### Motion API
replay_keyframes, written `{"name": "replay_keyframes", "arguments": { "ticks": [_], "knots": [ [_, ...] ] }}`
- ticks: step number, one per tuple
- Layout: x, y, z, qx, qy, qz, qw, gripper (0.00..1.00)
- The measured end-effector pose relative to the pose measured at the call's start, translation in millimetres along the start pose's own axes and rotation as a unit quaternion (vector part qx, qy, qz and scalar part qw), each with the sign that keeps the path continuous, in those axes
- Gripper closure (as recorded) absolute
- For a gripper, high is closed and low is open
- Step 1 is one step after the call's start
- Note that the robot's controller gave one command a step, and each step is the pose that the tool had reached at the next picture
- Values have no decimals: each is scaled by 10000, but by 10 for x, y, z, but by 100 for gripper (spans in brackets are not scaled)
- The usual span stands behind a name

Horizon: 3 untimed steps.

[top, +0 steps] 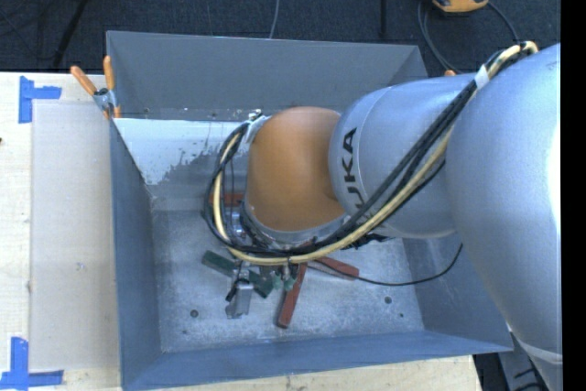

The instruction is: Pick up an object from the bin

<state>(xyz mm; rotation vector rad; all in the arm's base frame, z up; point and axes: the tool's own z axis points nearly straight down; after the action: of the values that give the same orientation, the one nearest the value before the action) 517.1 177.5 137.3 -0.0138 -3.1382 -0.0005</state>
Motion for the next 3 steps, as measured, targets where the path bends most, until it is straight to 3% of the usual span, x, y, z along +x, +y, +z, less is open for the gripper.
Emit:
{"name": "replay_keyframes", "arguments": {
  "ticks": [1, 2, 3],
  "knots": [
    [0, 0, 0, -1, 0, 1, 10000, 0],
    [-729, -432, 656, 4, -22, -355, 9994, 100],
    [-727, -424, 663, -4, -29, -350, 9994, 0]
  ]
}}
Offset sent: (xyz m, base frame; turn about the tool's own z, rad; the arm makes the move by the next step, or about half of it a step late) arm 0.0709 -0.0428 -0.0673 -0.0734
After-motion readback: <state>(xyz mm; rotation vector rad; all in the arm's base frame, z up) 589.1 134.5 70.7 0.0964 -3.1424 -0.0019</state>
